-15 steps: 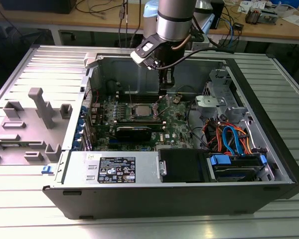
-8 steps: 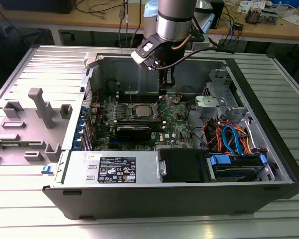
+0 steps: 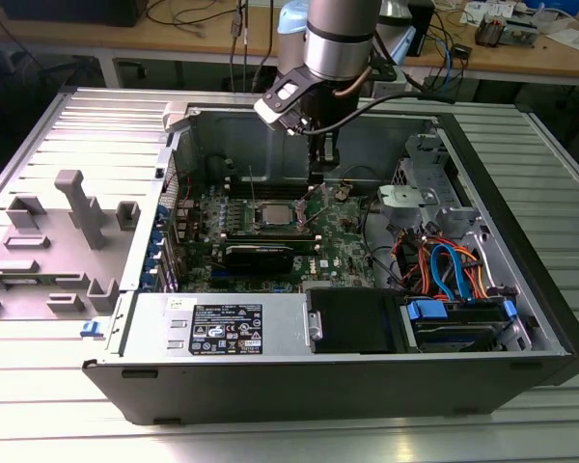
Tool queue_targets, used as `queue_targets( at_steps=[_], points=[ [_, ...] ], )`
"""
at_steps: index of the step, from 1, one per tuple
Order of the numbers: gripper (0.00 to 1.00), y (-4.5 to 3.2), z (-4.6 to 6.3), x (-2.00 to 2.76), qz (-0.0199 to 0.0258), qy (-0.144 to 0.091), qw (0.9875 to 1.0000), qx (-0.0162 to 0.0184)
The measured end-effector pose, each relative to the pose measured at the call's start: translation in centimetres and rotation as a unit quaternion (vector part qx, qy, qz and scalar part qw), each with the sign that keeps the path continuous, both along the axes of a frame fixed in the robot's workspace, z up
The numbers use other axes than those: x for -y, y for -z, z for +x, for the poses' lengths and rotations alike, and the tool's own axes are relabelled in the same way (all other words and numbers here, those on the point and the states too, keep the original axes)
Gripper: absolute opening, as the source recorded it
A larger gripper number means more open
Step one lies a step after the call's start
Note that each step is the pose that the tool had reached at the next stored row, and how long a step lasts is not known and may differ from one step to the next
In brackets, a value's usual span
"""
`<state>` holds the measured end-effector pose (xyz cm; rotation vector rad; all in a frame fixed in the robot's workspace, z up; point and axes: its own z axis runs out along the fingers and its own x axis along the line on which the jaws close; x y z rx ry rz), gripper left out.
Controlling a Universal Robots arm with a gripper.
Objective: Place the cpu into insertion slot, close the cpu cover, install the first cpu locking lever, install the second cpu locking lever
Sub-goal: 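Close the cpu cover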
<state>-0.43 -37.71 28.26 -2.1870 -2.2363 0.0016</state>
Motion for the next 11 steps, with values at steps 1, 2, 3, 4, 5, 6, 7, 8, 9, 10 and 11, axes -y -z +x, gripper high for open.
queue_targets(
  at_steps=[1,2,3,4,5,6,7,8,9,10,11],
  points=[
    [0.11,0.00,0.1,-0.01,0.0000,0.000,1.0000,0.0000],
    [0.11,0.00,0.3,-0.02,0.0000,0.000,1.0000,0.0000],
    [0.11,0.00,0.5,-0.02,0.0000,0.000,1.0000,0.0000],
    [0.11,0.00,0.6,-0.03,0.0000,0.000,1.0000,0.0000],
    [0.11,0.00,0.7,-0.03,0.0000,0.000,1.0000,0.0000],
    [0.11,0.00,0.9,-0.03,0.0000,0.000,1.0000,0.0000],
    [0.11,0.00,0.9,-0.03,0.0000,0.000,1.0000,0.0000],
    [0.11,0.00,1.0,-0.04,0.0000,0.000,1.0000,0.0000],
    [0.11,0.01,1.2,-0.04,0.0000,0.000,1.0000,0.0000],
    [0.11,0.00,1.3,-0.04,0.0000,0.000,1.0000,0.0000],
    [0.11,0.00,1.4,-0.05,0.0000,0.000,1.0000,0.0000]
  ],
)
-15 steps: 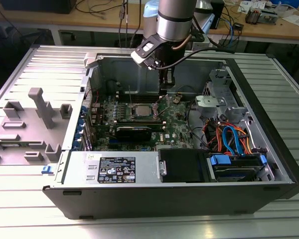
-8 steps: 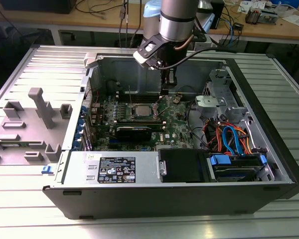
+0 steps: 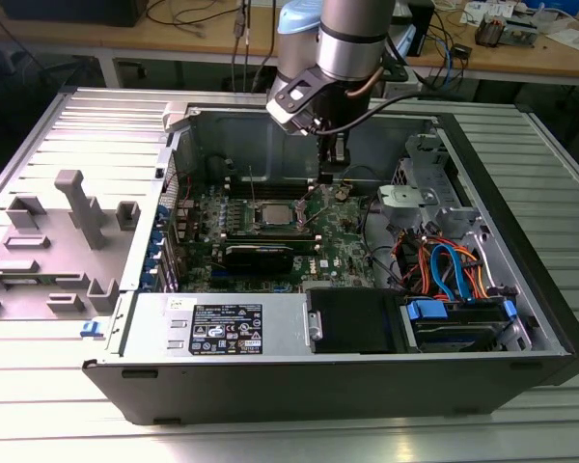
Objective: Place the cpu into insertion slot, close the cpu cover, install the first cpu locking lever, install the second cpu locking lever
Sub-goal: 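Close the cpu cover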
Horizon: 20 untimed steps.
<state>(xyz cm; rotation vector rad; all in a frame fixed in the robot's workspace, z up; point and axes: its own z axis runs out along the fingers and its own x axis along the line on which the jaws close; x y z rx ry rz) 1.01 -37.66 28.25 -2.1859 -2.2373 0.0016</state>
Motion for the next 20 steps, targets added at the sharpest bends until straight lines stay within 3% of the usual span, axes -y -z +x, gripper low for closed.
queue_targets(
  at_steps=[20],
  points=[
    [0.11,0.00,0.60,-0.01,0.0000,0.000,1.0000,0.0000]
  ],
)
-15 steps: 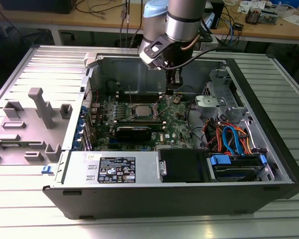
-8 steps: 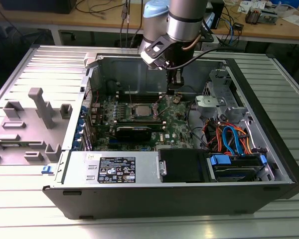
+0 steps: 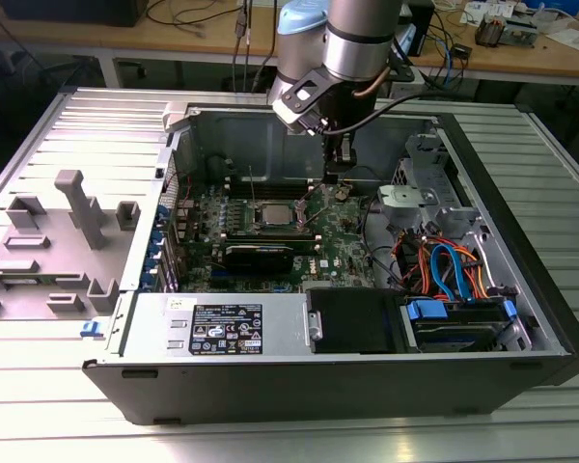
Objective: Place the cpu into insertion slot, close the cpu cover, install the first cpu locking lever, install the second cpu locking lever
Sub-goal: 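Close the cpu cover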
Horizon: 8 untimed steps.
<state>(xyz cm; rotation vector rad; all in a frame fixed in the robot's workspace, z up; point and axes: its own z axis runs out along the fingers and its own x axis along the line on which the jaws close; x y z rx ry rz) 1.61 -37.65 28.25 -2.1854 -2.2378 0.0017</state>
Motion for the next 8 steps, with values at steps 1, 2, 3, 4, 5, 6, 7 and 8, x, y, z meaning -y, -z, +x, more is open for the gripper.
queue_targets(
  at_steps=[1,2,3,4,5,6,7,8],
  points=[
    [0.11,0.00,0.02,0.00,0.0000,0.000,1.0000,0.0000],
    [0.11,0.00,0.04,0.00,0.0000,0.000,1.0000,0.0000],
    [0.11,0.01,0.09,0.00,0.0000,0.000,1.0000,0.0000],
    [0.11,0.02,0.13,0.00,0.0000,0.000,1.0000,0.0000],
    [0.11,0.03,0.24,0.00,0.0000,0.000,1.0000,0.0000],
    [0.11,0.05,0.35,0.00,0.0000,0.000,1.0000,0.0000],
    [0.11,0.06,0.53,-0.02,0.0000,0.000,1.0000,-0.0002],
    [0.11,0.07,0.64,-0.02,-0.0001,0.000,1.0000,-0.0002]
  ],
)
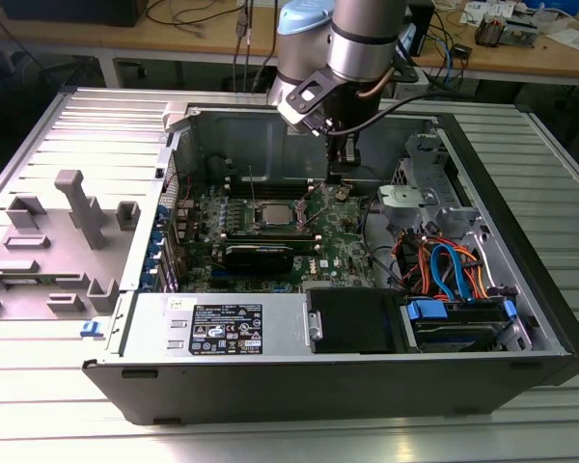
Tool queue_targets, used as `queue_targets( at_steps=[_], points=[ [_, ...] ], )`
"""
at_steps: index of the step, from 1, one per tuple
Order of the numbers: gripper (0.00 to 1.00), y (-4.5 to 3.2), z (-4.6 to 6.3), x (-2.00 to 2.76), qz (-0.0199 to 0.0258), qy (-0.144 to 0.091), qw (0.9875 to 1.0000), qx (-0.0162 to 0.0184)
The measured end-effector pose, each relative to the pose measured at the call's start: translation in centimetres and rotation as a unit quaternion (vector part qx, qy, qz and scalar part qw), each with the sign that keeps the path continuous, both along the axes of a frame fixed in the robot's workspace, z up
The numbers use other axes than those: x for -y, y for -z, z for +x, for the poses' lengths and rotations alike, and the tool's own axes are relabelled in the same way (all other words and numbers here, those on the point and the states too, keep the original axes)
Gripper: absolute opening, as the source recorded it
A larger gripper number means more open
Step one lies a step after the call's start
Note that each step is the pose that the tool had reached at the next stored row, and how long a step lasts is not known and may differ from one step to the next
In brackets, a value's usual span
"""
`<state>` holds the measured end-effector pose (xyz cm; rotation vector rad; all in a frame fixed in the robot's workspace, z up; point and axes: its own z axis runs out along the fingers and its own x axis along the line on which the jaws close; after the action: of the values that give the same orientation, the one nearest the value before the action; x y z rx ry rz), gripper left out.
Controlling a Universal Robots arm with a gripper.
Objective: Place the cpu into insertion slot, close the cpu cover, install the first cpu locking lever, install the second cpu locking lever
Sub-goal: 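Close the cpu cover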
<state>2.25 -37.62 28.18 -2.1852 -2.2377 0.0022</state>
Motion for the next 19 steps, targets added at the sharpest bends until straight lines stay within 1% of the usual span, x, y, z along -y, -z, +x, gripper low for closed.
queue_targets(
  at_steps=[9,13,16,19],
  points=[
    [0.11,0.14,1.0,-0.19,0.0000,0.000,1.0000,0.0000],
    [0.11,0.45,1.3,-0.28,-0.0007,0.000,1.0000,0.0000],
    [0.11,1.17,1.4,-0.33,-0.0038,0.000,1.0000,0.0000],
    [0.11,1.95,1.5,-0.38,-0.0088,0.000,1.0000,-0.0001]
  ],
)
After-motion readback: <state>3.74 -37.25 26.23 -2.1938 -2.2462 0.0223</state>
